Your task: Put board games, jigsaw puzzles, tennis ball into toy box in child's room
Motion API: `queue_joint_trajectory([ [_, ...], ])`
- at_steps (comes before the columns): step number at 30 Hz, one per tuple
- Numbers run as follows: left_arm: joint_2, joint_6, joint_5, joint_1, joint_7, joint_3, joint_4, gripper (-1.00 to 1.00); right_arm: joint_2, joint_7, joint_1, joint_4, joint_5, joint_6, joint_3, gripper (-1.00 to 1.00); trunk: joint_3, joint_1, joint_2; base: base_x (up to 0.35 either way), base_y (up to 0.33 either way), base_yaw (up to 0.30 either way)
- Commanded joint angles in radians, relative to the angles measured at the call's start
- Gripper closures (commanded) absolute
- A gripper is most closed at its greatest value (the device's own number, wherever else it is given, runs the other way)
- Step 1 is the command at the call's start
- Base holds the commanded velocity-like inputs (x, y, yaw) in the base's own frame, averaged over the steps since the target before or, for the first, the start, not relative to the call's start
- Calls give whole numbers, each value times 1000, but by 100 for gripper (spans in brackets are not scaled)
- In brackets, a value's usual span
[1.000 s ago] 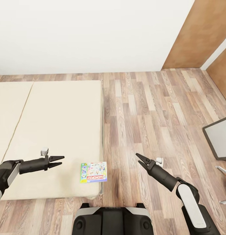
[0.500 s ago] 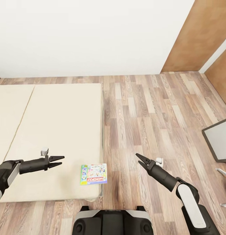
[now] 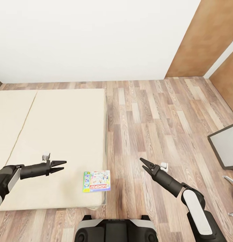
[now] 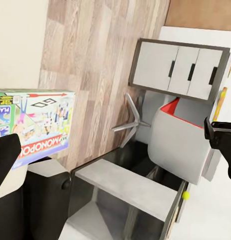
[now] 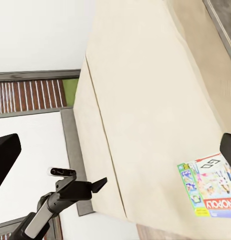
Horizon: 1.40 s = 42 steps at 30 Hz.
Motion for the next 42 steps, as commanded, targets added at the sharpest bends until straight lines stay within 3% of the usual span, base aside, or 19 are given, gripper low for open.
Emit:
queue_joint_trajectory([
  [1,0,10,2,0,-2,0,0,-100,0,2,-1,0,-1,6,-1,-100,1,1,-1,0,0,0],
  [42,-1,9,0,0,1,-2,0,-100,-1,2,-1,4,-1,-17,0,-100,68,1,-1,0,0,0],
])
